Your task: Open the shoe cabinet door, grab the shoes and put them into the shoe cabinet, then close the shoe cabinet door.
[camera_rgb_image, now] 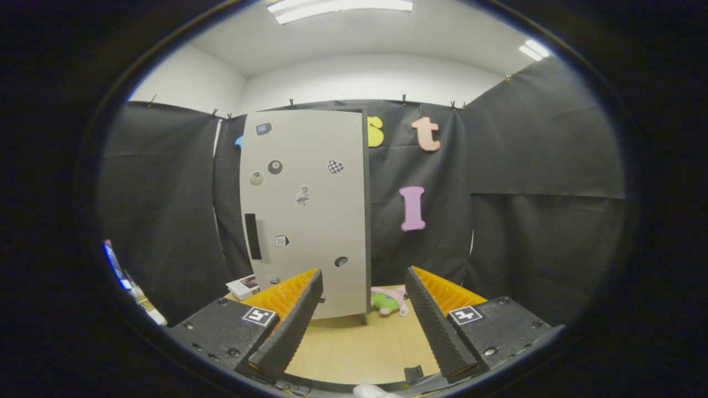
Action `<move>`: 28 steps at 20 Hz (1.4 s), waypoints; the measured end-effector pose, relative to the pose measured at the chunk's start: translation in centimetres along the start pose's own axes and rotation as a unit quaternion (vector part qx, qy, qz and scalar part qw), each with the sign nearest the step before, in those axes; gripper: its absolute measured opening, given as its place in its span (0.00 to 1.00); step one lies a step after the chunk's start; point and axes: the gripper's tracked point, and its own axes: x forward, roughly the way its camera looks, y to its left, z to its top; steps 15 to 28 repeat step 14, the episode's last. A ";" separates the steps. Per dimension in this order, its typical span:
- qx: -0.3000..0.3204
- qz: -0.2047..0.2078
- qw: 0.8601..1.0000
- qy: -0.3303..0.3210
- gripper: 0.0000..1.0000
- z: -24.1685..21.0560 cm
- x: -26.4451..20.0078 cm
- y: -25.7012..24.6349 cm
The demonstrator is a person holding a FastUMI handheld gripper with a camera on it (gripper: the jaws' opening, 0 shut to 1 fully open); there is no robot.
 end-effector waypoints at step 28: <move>0.000 -0.002 1.000 -0.002 0.99 -0.1 0.0 -0.2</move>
